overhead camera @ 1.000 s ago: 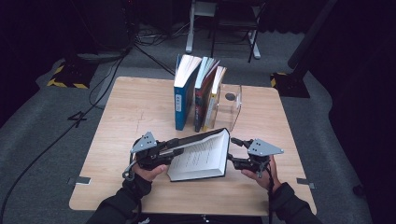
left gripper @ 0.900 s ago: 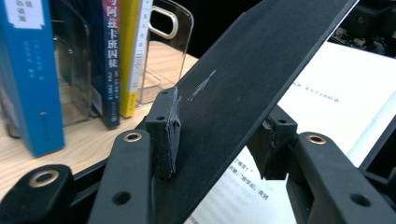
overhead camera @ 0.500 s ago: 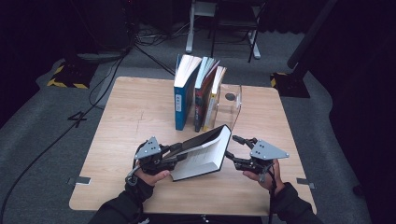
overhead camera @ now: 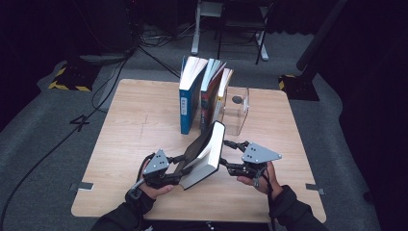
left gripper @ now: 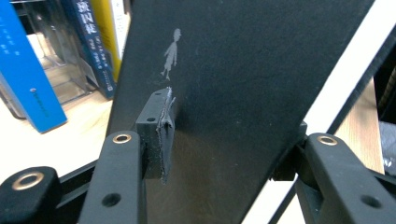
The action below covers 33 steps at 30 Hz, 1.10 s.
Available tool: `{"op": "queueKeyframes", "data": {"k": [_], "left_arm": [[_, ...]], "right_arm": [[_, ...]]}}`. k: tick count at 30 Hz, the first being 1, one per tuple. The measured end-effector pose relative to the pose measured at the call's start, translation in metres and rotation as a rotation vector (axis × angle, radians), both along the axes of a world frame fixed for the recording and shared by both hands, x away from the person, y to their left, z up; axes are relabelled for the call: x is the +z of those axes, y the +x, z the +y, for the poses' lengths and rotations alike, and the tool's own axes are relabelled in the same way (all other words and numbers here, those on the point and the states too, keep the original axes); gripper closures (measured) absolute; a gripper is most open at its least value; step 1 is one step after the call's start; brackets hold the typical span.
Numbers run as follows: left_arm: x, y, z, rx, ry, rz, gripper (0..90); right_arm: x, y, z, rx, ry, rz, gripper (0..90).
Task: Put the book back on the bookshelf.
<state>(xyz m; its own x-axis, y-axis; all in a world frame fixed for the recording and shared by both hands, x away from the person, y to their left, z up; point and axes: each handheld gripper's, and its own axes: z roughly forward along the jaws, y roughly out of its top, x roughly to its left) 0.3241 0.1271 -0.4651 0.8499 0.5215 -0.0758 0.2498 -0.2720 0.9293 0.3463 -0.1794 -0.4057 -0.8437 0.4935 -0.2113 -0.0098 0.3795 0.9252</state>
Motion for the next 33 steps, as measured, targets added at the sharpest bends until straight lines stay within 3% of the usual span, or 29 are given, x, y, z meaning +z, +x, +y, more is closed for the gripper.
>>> {"op": "queueKeyframes", "data": {"k": [3, 5, 7, 11, 14, 16, 18, 21, 24, 28, 33], "left_arm": [[-0.005, 0.001, -0.010, -0.061, 0.005, 0.051, 50.5], [-0.010, 0.004, -0.014, -0.076, -0.031, 0.083, 54.4], [-0.009, 0.007, -0.017, -0.083, -0.025, 0.075, 57.1], [-0.008, 0.007, -0.023, -0.085, -0.008, 0.057, 57.1], [-0.007, 0.007, -0.024, -0.093, 0.016, 0.035, 56.2], [-0.007, 0.007, -0.024, -0.071, 0.039, 0.021, 52.0], [-0.009, 0.009, -0.023, -0.049, 0.074, 0.033, 39.9], [-0.015, 0.006, -0.021, -0.031, 0.129, 0.039, 32.0], [-0.016, 0.000, -0.022, -0.009, 0.170, 0.021, 30.1], [-0.015, -0.004, -0.025, 0.022, 0.176, 0.027, 28.5], [-0.014, -0.013, -0.028, 0.044, 0.185, 0.027, 34.3]], "right_arm": [[0.002, -0.001, -0.001, 0.010, 0.027, -0.009, 42.0], [0.006, -0.003, -0.003, 0.024, 0.028, -0.016, 41.9], [0.008, -0.006, -0.005, 0.018, 0.006, -0.036, 41.7], [0.006, -0.007, -0.011, 0.030, -0.006, -0.020, 38.9], [0.001, -0.009, -0.010, 0.034, -0.048, -0.027, 36.7], [-0.003, -0.010, -0.009, 0.034, -0.052, -0.019, 36.4], [-0.007, -0.009, -0.007, 0.022, -0.068, -0.026, 33.6], [-0.012, -0.007, -0.005, 0.004, -0.079, -0.010, 33.3], [-0.016, -0.007, -0.004, 0.002, -0.077, -0.005, 33.2], [-0.018, -0.006, -0.004, 0.003, -0.070, 0.003, 32.9], [-0.020, -0.005, -0.004, 0.001, -0.064, 0.019, 33.0]]}}
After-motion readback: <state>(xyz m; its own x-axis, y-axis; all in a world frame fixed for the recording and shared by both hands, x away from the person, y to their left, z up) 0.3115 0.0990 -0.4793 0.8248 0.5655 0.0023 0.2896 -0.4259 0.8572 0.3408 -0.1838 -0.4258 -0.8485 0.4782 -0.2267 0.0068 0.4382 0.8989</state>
